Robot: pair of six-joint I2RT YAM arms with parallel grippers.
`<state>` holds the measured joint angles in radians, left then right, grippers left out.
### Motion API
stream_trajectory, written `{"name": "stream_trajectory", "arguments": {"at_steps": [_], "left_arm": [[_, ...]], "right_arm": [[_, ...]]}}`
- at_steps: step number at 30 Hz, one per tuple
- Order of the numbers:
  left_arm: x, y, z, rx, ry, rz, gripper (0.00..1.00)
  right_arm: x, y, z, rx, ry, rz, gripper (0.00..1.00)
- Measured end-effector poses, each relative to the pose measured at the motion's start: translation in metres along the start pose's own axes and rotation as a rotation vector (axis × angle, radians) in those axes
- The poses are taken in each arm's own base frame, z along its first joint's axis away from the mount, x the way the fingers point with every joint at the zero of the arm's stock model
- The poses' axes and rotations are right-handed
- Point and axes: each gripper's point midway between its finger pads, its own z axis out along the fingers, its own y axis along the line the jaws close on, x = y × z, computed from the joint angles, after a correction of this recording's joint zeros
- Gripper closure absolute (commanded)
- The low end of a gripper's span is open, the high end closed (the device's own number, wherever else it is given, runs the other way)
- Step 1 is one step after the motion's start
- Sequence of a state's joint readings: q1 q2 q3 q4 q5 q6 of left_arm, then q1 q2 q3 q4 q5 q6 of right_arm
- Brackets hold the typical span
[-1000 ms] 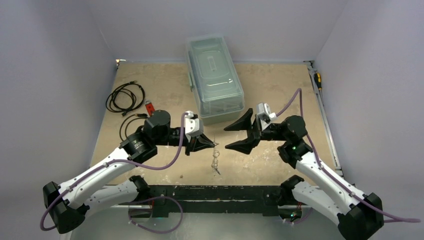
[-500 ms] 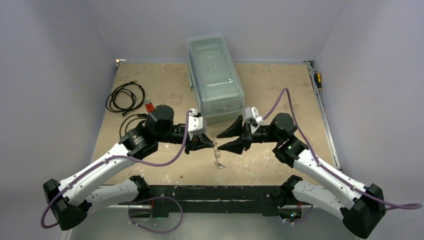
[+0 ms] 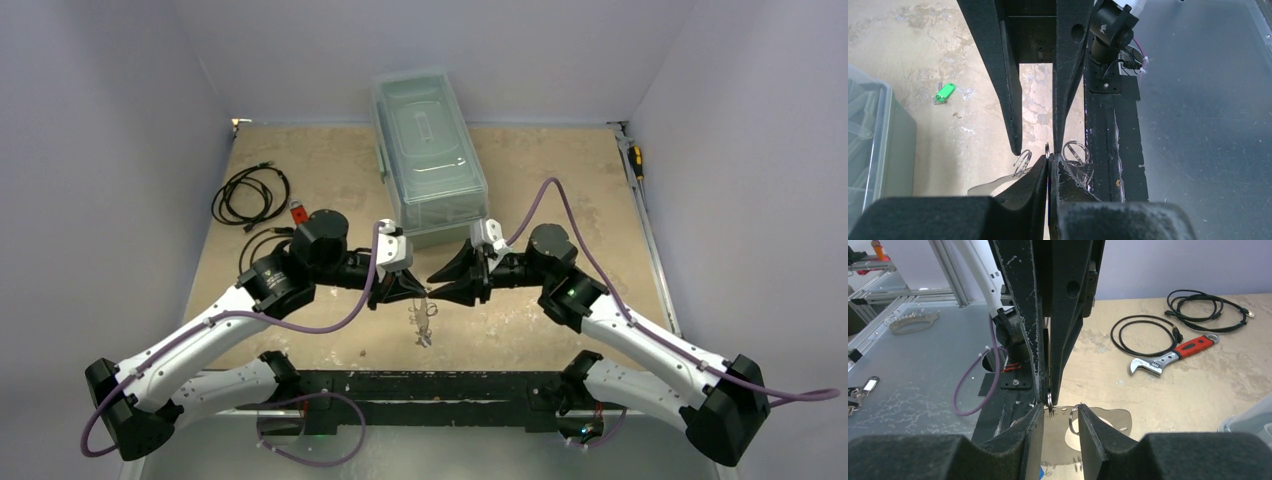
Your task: Put the keys on the keyring
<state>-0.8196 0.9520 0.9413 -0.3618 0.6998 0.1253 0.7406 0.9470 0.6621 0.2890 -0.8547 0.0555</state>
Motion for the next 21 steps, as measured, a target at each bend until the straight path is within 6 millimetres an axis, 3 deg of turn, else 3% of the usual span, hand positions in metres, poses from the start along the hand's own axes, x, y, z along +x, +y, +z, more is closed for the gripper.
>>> {"name": "stream_trajectory", "arguments": {"at_steps": [7,21], "left_arm": [[0.000,-0.001,-0.001,0.006,0.006,0.009,1.00],[0.002,-0.003,0.000,0.023,0.017,0.007,1.00]], "right_arm": [[0.004,0.001,0.002,-0.006,0.020,-0.005,0.79],[0.006,0.012,0.003,-0.066,0.028,-0.004,0.93]]}}
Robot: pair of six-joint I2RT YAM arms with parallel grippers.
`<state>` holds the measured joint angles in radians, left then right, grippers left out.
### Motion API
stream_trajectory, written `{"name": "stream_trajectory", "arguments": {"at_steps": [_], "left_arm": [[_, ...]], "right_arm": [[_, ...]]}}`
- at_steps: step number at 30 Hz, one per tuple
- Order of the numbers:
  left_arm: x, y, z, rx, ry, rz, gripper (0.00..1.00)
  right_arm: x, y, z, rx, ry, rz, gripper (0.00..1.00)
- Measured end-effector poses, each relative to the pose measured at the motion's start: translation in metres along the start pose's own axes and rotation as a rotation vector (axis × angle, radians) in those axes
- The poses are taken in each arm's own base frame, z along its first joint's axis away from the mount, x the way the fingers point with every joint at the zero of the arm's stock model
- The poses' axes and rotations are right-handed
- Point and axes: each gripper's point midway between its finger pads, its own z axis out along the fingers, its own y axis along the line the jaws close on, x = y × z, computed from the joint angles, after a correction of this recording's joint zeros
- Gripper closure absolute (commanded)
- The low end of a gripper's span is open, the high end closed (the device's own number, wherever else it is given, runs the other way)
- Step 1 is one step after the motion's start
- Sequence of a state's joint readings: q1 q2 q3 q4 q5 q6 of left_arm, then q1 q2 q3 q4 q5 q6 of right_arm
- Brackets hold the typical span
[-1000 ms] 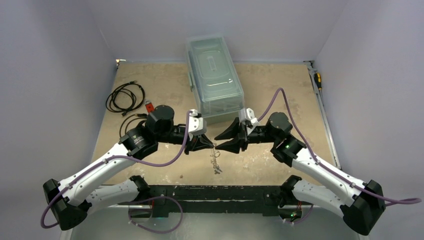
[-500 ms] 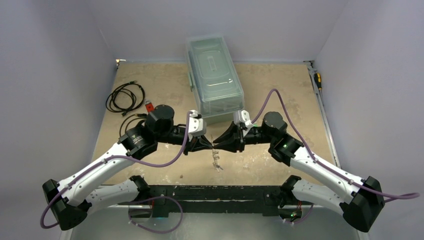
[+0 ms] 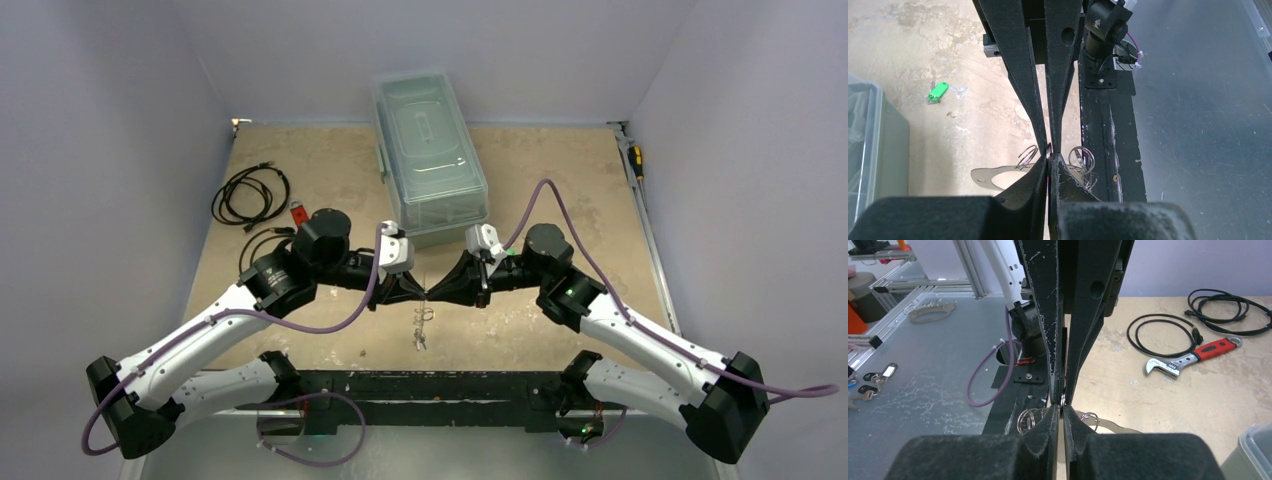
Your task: Put the keys on the keyring
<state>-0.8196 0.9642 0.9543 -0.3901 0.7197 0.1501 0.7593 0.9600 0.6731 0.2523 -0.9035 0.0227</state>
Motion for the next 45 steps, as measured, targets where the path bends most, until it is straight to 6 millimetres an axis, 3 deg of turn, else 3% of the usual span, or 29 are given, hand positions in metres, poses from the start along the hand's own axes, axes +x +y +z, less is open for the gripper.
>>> {"name": "stream_trajectory", "arguments": {"at_steps": [5,10,12,17,21,29,38,45], "left_arm": [[-0.001,-0.002,0.000,0.010,-0.002,0.000,1.00],[0.004,-0.003,-0.001,0.014,0.014,-0.015,1.00],[0.005,-0.004,-0.001,0.015,0.020,-0.021,0.90],[0.005,-0.004,-0.002,0.012,0.023,-0.022,0.55],[-0.003,-0.002,-0.003,0.003,0.005,0.002,0.45],[-0.028,-0.005,-0.023,-0.063,-0.076,0.082,0.45],[-0.079,-0.016,-0.056,-0.151,-0.285,0.237,0.57],[-0.092,-0.021,-0.066,-0.169,-0.358,0.292,0.63]], "right_arm": [[0.001,0.002,0.001,-0.013,0.001,0.003,1.00],[0.005,0.003,0.005,-0.028,0.010,0.022,1.00],[0.006,0.003,0.006,-0.037,0.013,0.036,1.00],[0.011,0.003,0.012,-0.064,0.032,0.081,1.00],[0.010,0.003,0.014,-0.069,0.028,0.082,1.00],[-0.029,0.004,0.008,-0.025,-0.090,-0.040,1.00],[-0.049,0.008,0.000,0.016,-0.229,-0.085,1.00],[-0.074,0.015,-0.005,0.011,-0.344,-0.119,1.00]]}}
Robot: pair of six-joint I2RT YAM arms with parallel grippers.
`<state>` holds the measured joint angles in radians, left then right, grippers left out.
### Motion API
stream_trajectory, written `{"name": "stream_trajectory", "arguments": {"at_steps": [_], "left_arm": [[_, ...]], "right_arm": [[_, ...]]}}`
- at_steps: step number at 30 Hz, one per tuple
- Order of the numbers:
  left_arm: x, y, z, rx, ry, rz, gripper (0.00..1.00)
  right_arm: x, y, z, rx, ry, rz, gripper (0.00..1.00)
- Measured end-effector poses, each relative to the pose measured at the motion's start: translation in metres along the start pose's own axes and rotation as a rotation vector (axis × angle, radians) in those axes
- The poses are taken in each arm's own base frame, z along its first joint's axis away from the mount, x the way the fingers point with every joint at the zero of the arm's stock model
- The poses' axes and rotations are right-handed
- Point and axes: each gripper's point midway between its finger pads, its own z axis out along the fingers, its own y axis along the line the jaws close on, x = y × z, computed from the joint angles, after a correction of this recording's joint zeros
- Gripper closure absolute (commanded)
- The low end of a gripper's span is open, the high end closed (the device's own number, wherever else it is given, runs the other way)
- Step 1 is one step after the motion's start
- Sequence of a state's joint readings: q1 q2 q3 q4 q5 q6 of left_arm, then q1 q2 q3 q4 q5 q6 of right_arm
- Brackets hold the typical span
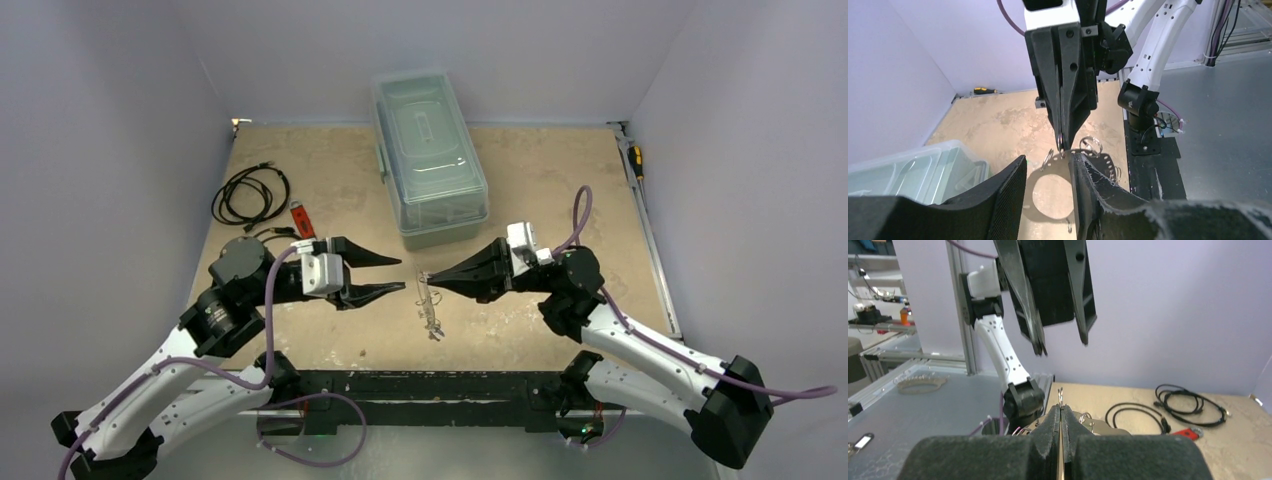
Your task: Put the keys on the keyring
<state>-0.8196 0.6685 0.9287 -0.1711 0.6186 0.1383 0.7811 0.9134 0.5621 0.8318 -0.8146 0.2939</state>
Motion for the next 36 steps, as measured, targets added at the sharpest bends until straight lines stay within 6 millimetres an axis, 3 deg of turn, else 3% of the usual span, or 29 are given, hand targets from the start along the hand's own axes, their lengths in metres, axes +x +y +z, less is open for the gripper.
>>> {"name": "stream_trajectory", "arguments": {"at_steps": [12,27,36], "left_arm": [[0.015,0.001,0.009,0.000,-0.012,-0.042,0.68],[0.012,0.003,0.024,0.019,-0.102,-0.110,0.73],[-0.003,-0.001,0.026,0.051,-0.158,-0.117,0.76]], "right_arm": [[-0.026,0.006,0.001,-0.017,-0.134,-0.014,1.00],[-0.041,0.008,0.002,-0.025,-0.243,-0.016,1.00],[-0.045,0.008,0.001,-0.023,-0.281,-0.012,1.00]]}}
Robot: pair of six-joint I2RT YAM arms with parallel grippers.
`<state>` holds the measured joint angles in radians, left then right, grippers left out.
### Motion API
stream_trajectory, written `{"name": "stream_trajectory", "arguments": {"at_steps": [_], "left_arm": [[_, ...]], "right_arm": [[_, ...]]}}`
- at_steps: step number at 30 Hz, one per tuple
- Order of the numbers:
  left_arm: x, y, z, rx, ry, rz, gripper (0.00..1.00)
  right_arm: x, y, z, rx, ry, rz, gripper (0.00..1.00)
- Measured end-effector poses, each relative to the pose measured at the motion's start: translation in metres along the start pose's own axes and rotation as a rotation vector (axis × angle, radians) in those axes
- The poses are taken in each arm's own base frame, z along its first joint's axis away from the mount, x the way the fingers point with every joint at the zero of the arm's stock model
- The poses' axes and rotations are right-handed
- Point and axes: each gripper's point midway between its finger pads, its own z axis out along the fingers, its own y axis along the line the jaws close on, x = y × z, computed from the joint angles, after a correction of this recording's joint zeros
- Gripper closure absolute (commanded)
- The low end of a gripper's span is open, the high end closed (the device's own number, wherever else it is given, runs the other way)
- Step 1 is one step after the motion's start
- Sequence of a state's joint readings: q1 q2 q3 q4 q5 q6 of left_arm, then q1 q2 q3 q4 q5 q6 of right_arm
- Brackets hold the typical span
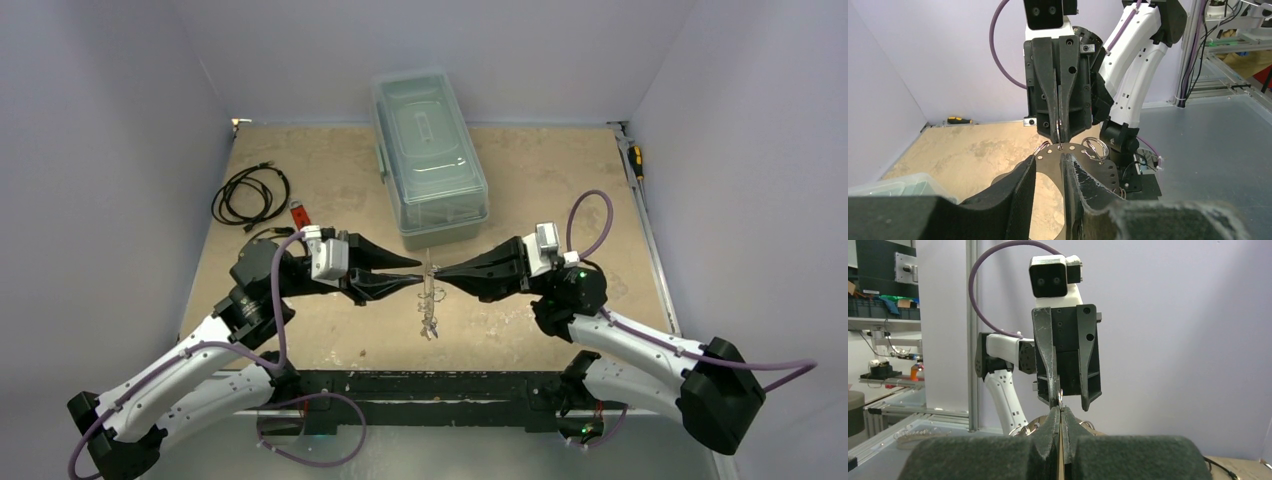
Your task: Put the keys on the keyring
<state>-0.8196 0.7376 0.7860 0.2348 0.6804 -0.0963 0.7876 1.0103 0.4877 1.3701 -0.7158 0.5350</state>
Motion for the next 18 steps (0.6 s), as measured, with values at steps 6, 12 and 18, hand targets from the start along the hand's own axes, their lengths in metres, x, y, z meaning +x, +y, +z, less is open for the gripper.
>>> {"name": "stream_trajectory", "arguments": {"at_steps": [6,12,18], "left_arm": [[0.0000,-0.0015,0.0016,0.014,-0.003,-0.006,0.78],[0.0020,-0.0013,0.0048,0.025,-0.007,-0.019,0.82],[0.0014,-0.0028,0.0069,0.042,-0.013,-0.023,0.85]], "right_arm": [[-0.0004,0.0015,0.0010,-0.007,-0.006,0.001,1.00],[0.0022,0.0017,0.0017,-0.010,-0.004,0.008,1.00],[-0.0003,0.0034,0.0023,-0.018,-0.014,-0.001,1.00]]}}
